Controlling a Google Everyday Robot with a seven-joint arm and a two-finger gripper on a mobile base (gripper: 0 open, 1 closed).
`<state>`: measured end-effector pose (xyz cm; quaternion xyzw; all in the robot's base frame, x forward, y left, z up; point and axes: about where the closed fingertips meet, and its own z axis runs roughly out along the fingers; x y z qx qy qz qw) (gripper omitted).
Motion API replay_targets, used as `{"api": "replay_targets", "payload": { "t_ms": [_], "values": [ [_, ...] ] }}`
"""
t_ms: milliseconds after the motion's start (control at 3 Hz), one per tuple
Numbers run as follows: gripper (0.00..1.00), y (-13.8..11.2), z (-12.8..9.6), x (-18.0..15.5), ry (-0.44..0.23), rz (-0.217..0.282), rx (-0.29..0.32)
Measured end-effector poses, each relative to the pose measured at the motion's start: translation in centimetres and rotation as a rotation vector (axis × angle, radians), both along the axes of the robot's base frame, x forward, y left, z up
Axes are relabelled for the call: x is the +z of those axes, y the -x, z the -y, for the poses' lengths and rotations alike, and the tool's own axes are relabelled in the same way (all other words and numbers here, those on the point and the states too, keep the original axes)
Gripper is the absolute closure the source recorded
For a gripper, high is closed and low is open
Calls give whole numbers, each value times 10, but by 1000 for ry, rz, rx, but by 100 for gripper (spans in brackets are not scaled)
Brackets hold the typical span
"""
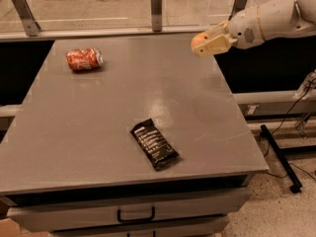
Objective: Move orange near rxbar chocolate
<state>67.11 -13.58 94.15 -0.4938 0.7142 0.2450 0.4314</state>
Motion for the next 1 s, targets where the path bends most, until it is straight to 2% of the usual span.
{"api": "replay_targets", "payload": {
  "t_ms": [333, 667, 1000],
  "values": [
    [100, 3, -27, -7, 11, -15, 76],
    [100, 7, -71, -18, 12, -35, 182],
    [100, 18, -124, -28, 14, -58, 309]
  ]
}}
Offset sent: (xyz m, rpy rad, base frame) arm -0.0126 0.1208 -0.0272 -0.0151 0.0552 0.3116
